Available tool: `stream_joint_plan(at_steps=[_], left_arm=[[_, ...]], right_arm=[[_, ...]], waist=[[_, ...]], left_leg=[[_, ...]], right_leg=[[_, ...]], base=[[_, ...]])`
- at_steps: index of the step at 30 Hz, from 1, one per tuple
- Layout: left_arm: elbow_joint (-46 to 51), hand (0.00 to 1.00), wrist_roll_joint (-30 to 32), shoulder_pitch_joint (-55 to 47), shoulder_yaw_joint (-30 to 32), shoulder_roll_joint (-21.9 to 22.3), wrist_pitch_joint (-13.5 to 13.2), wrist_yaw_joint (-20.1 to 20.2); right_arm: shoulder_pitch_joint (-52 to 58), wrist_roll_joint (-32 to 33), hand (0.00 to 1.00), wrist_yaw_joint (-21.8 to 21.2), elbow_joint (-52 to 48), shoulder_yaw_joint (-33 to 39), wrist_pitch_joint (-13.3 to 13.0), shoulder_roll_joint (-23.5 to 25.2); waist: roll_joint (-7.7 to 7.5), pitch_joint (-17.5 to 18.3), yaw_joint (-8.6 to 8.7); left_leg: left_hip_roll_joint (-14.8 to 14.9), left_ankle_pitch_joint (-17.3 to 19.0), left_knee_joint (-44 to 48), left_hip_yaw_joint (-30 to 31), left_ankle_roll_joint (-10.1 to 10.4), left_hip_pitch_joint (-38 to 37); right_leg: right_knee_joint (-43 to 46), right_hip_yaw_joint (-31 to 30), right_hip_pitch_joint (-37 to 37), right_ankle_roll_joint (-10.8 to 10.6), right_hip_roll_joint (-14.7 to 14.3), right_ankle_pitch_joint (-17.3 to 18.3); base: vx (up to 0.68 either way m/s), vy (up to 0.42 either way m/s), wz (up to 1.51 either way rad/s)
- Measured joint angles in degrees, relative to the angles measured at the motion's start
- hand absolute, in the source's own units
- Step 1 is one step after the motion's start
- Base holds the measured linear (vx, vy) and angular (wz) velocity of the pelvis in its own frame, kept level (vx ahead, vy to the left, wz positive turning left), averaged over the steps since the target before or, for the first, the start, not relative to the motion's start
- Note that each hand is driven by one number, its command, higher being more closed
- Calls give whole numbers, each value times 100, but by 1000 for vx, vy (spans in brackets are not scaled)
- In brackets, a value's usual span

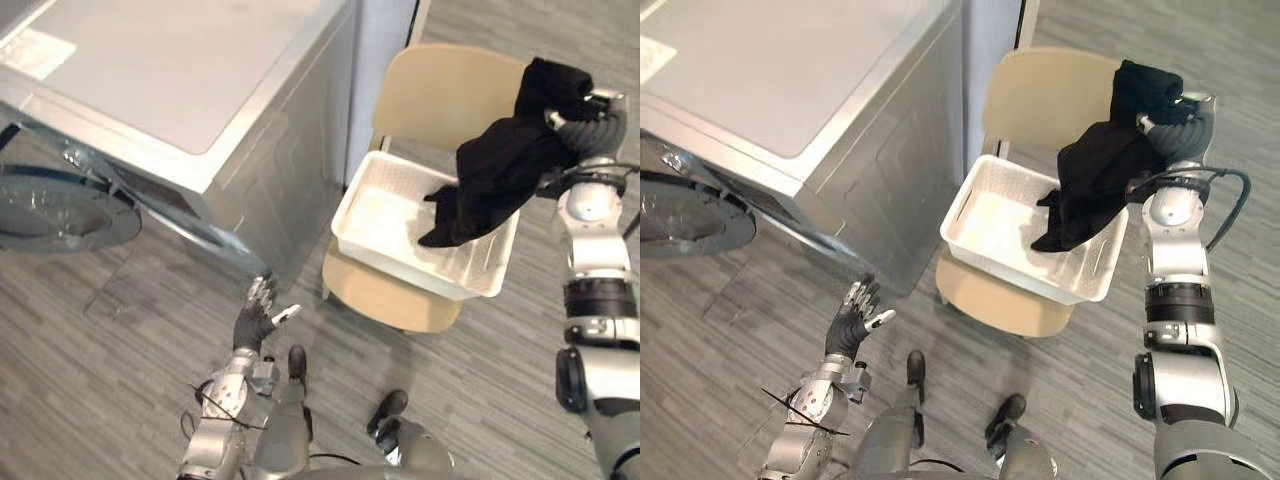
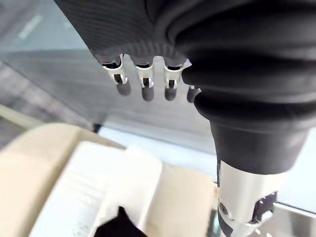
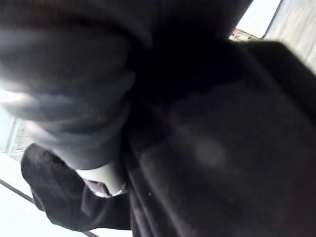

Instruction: Pick up the laundry basket with both hands and put the clothes into the washing machine.

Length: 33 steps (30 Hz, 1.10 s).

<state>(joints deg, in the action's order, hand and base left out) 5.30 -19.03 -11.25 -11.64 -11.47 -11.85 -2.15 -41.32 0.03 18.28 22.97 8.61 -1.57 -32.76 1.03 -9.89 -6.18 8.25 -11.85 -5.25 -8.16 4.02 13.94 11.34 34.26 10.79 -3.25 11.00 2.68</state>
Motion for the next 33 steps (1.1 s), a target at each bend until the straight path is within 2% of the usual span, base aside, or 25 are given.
stream_joint_plan(at_steps=[2,5,9,12,14,15,17,20,25,30,33], left_arm=[[321,0,2,14,-9,-12,-9,78],[865,0,18,211,-200,-15,-96,86],[902,0,267,721,-479,3,-136,64],[693,0,884,1336,-630,17,-117,-39],[129,0,1470,2016,-652,51,-73,-151],[-60,0,1569,2193,-671,45,-47,-182],[-684,0,2086,2694,-726,12,136,-205],[-1407,0,2516,3278,-964,36,301,-210],[-2423,0,3049,4266,-1053,178,517,-468],[-3085,0,3675,4915,-1158,221,600,-796],[-3578,0,4101,5326,-1314,243,709,-919]], right_arm=[[71,-23,100,-110,-223,-7,-12,84],[111,-57,100,-259,-500,-32,-50,111],[109,-43,100,-475,-672,-114,-152,143],[41,9,100,-621,-725,-290,-183,161],[-176,66,100,-631,-876,-318,-183,259],[-277,82,100,-631,-876,-363,-183,265],[-758,232,100,-670,-877,-604,-188,277],[-1321,395,100,-703,-878,-754,-196,301],[-1931,665,100,-619,-881,-925,-237,309],[-2072,1052,100,-523,-881,-1099,-299,327],[-2073,1574,100,-518,-881,-1296,-423,524]], waist=[[26,79,90],[57,280,137],[57,491,208],[78,647,231],[130,685,263],[138,690,276],[134,691,419],[127,689,521],[108,689,541],[76,687,565],[47,682,672]], left_leg=[[-22,1,0,3,0,-111],[-43,5,-7,-11,-1,-303],[-33,5,-10,-96,-1,-457],[-14,6,-16,-265,0,-537],[28,45,-33,-321,10,-536],[47,78,-36,-324,17,-536],[73,107,-63,-321,35,-489],[77,127,-65,-375,64,-465],[98,125,-65,-483,68,-354],[92,102,-65,-572,39,-298],[87,88,-64,-569,51,-278]], right_leg=[[-78,1,-144,-13,-19,-7],[-273,-72,-369,-80,-61,-63],[-436,-185,-508,-81,-111,-161],[-734,-393,-559,-67,-198,-357],[-1025,-538,-567,-56,-295,-576],[-1101,-580,-566,-69,-329,-616],[-1350,-631,-577,-37,-414,-818],[-1625,-721,-611,-11,-472,-1013],[-1699,-873,-447,40,-506,-1136],[-1698,-951,-334,63,-499,-1190],[-1696,-945,-317,79,-499,-1225]], base=[[37,6,1],[28,4,-5],[5,3,-16],[-40,15,-35],[-83,21,-35],[-86,13,-34],[-87,12,-20],[-59,7,-13],[-27,-4,-16],[30,-4,-10],[70,-2,0]])
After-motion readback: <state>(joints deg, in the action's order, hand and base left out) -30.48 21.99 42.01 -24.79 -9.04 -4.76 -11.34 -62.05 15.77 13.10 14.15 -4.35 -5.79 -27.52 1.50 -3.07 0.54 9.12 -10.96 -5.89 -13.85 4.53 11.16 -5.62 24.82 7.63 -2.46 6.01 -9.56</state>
